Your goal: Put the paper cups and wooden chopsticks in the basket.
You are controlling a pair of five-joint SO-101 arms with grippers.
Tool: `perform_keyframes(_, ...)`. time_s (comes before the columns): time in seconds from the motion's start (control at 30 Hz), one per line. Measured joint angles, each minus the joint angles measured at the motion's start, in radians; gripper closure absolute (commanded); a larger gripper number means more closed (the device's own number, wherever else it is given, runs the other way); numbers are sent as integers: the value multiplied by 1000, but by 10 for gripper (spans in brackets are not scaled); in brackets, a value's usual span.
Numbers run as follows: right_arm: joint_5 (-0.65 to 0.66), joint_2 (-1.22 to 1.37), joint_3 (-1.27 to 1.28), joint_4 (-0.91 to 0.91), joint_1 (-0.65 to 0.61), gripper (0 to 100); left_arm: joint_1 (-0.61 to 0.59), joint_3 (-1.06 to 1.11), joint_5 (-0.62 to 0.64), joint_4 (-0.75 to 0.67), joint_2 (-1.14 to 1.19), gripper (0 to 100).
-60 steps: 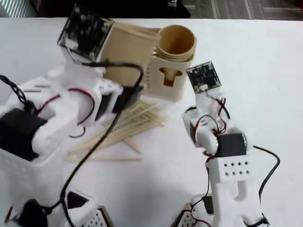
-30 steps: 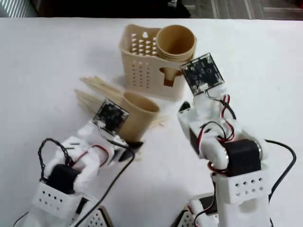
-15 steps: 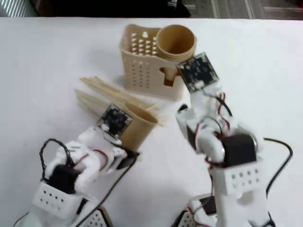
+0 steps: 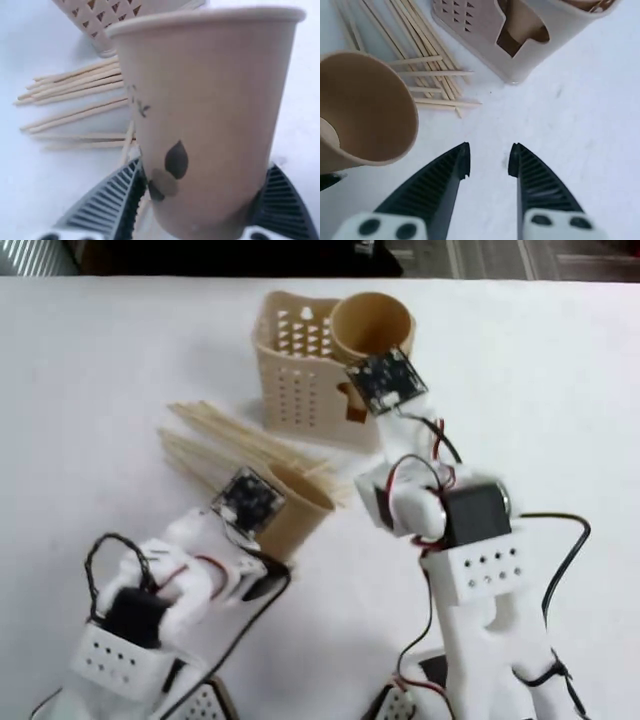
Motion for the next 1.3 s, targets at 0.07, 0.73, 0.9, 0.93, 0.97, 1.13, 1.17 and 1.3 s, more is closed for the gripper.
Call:
perform_keyframes(0.07,0,0,0,8,0,858,-38,0,-95,-3,0,665)
perform_keyframes(0.73,0,0,0,14,0,858,-94,48,129,-95,0,592)
perform_keyframes(0.9,0,0,0,14,0,858,-95,52,130,-95,0,539)
perform_keyframes(0.93,0,0,0,14,0,858,-95,52,130,-95,0,539)
perform_keyframes(0.97,0,0,0,14,0,858,-95,52,130,-95,0,539)
perform_keyframes(1.13,0,0,0,14,0,859,-95,52,130,-95,0,539)
perform_keyframes(1.17,0,0,0,14,0,858,-97,52,130,-95,0,539)
perform_keyframes(1.3,0,0,0,14,-3,858,-137,14,183,-95,0,539)
